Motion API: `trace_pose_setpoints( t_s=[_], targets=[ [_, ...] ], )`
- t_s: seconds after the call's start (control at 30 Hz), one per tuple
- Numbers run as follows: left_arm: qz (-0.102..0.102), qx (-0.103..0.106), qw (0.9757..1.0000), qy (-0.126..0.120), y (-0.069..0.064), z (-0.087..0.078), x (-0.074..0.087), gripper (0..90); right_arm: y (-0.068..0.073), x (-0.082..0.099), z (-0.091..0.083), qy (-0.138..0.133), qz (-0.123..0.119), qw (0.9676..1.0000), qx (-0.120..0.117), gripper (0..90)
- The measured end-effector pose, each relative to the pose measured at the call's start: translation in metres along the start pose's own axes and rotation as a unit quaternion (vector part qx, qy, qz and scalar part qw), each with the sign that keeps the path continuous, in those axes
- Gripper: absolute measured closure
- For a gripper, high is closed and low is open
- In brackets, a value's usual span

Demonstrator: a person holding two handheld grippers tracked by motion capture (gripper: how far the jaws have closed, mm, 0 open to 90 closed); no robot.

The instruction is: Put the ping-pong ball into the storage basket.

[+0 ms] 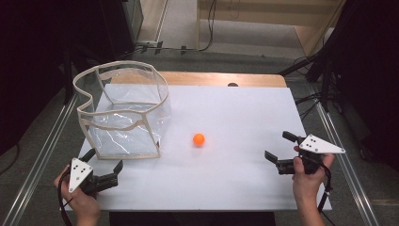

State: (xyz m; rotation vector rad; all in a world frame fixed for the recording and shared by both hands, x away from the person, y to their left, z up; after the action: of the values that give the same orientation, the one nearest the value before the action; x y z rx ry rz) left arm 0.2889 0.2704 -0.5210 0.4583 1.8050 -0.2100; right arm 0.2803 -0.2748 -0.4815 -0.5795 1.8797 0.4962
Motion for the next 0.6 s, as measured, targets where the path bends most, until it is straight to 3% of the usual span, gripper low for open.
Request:
trace_pose_setpoints(
  t_s=[0.6],
  targets=[
    [0.0, 0.0, 1.0, 0.001, 0.0, 0.0, 0.0, 0.0, 0.012, -0.024, 0.023, 0.019, -0.026, 0.9992, -0.025, 0.0]
  ],
)
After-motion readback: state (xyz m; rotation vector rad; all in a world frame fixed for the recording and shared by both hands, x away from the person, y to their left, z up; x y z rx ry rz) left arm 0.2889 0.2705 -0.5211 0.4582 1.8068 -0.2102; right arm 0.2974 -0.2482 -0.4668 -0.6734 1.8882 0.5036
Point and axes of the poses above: each handheld gripper's, and its own axes: z roughly forward along the jaws, x roughly out of its underside, y roughly to its left, the point moved 7 cm from there along z, roughly forward along the jaws
